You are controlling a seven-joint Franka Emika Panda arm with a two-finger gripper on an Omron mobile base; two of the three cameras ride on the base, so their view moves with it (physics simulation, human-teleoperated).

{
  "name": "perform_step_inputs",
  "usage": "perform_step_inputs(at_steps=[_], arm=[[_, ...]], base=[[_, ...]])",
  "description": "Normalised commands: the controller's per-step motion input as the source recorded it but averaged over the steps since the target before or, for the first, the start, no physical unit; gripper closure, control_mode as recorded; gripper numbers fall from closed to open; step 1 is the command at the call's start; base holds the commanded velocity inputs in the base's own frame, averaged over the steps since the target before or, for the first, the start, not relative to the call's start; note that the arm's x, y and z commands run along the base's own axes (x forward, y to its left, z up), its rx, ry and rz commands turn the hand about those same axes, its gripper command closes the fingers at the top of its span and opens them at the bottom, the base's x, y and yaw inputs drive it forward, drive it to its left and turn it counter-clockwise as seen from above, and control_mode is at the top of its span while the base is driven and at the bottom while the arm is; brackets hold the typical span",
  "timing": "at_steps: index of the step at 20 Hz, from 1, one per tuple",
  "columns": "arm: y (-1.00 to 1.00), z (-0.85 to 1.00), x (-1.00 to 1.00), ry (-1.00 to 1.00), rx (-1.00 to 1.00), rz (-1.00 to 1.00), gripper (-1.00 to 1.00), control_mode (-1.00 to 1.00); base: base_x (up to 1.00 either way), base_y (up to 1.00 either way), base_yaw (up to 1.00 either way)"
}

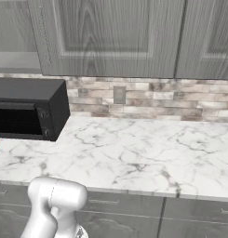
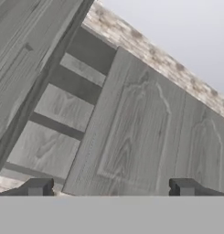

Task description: Open the cabinet and move the ladle to the pot. Then close the cabinet.

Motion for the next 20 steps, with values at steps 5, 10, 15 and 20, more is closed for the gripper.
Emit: perform_step_inputs(at_steps=[5, 10, 15, 20], arm=[[0.46, -0.24, 0.13, -0.03, -0.08, 0.00, -1.00, -1.00], [0.47, -0.28, 0.29, 0.00, -0.06, 0.00, -1.00, -1.00], [0.49, -0.34, 0.49, 0.00, -0.05, 0.00, -1.00, -1.00], [0.56, -0.31, 0.69, 0.00, -0.02, 0.00, -1.00, -1.00]], base=[[0.00, 0.00, 0.00], [0.00, 0.00, 0.00], [0.00, 0.00, 0.00], [0.00, 0.00, 0.00]])
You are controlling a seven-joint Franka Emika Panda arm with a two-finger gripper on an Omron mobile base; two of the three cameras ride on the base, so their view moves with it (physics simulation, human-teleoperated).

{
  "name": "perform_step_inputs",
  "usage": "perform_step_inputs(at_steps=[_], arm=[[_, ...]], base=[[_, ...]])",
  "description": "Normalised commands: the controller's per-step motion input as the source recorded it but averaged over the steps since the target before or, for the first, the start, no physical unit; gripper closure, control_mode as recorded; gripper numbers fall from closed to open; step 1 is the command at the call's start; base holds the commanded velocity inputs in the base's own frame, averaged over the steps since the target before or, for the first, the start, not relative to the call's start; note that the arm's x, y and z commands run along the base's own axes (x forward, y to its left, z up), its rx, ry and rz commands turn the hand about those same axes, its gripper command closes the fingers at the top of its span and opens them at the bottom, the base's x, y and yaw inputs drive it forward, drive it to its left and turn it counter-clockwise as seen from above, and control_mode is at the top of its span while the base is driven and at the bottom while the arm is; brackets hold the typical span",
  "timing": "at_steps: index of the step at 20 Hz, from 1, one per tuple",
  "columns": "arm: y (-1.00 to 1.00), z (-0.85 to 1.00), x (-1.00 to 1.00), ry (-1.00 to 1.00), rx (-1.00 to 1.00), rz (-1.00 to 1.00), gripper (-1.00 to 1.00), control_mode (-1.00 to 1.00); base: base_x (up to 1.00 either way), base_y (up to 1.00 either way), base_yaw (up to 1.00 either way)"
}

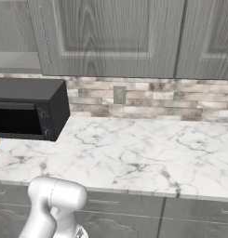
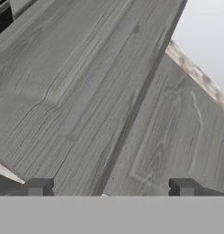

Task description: Open the cabinet and move the ladle to the pot. Then close the cabinet.

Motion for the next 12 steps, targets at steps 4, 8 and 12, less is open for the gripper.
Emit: perform_step_inputs(at_steps=[4, 8, 12], arm=[[0.62, -0.19, 0.83, 0.00, 0.00, 0.00, -1.00, -1.00], [0.63, -0.08, 0.85, 0.00, 0.00, 0.00, -1.00, -1.00], [0.63, -0.08, 0.72, 0.00, 0.00, 0.00, -1.00, -1.00]], base=[[0.00, 0.00, 0.00], [0.00, 0.00, 0.00], [0.00, 0.00, 0.00]])
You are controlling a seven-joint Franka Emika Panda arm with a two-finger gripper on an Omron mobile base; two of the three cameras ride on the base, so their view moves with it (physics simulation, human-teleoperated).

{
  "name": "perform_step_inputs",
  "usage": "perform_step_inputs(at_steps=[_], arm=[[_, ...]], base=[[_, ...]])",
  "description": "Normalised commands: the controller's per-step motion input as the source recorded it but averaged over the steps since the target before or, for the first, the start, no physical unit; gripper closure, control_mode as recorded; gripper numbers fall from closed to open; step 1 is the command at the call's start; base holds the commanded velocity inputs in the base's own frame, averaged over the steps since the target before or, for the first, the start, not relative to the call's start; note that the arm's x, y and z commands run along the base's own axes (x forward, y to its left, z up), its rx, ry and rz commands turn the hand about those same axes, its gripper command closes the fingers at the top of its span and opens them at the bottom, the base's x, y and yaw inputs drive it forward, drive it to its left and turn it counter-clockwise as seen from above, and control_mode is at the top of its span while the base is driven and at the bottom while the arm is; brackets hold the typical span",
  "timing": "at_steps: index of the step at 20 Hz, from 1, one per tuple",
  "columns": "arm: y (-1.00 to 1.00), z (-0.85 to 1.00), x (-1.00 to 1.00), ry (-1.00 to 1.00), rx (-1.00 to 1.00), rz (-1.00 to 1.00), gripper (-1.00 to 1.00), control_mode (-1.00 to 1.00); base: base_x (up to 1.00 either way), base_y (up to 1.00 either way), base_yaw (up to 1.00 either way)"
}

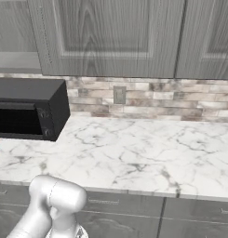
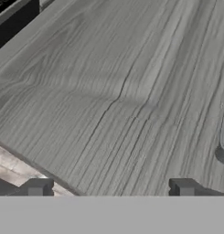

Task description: Open the cabinet and move the ladle to the pot. Then close the cabinet.

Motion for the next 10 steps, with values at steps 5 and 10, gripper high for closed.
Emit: perform_step_inputs(at_steps=[5, 10], arm=[[0.47, -0.04, 0.66, 0.00, 0.00, 0.00, -1.00, -1.00], [0.08, 0.00, 0.85, 0.00, 0.00, 0.00, -1.00, -1.00]], base=[[0.00, 0.00, 0.00], [0.00, 0.00, 0.00]])
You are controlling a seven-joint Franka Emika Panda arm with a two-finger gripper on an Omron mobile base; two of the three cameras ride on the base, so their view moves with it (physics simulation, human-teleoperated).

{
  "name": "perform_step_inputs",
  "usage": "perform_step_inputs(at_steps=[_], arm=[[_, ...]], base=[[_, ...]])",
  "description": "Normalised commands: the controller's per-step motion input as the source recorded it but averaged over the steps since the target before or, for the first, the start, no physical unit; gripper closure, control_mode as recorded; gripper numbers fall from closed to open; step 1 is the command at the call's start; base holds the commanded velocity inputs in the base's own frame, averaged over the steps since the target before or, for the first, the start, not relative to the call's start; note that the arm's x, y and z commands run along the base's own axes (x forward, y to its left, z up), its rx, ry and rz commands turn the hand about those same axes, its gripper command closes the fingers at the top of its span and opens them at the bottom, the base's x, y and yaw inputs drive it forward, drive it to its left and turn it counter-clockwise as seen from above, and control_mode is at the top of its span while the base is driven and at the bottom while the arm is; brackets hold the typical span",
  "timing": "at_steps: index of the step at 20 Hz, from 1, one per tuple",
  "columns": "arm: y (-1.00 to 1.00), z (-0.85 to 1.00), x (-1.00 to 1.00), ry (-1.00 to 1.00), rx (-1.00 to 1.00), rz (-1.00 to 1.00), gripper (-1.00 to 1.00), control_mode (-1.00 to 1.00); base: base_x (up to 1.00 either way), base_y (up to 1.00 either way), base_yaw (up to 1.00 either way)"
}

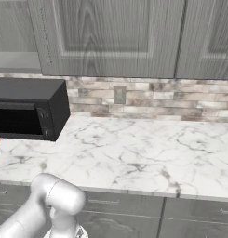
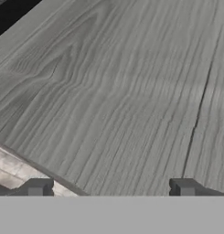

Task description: Open the cabinet and move the ladle to the pot. Then close the cabinet.

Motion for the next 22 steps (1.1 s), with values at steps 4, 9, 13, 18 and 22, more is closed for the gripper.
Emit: perform_step_inputs(at_steps=[4, 9, 13, 18, 22], arm=[[0.00, 0.00, 0.98, 0.01, 0.00, 0.00, -1.00, -1.00], [-0.02, 0.01, 0.97, 0.04, 0.00, 0.00, -1.00, -1.00], [-0.10, 0.11, 1.00, 0.09, 0.03, 0.00, -1.00, -1.00], [-0.17, 0.20, 1.00, 0.10, 0.07, 0.00, -1.00, -1.00], [-0.19, 0.28, 1.00, 0.10, 0.08, 0.00, -1.00, -1.00]], base=[[0.00, 0.00, 0.00], [0.00, 0.00, 0.00], [0.00, 0.00, 0.00], [0.00, 0.00, 0.00], [0.00, 0.00, 0.00]])
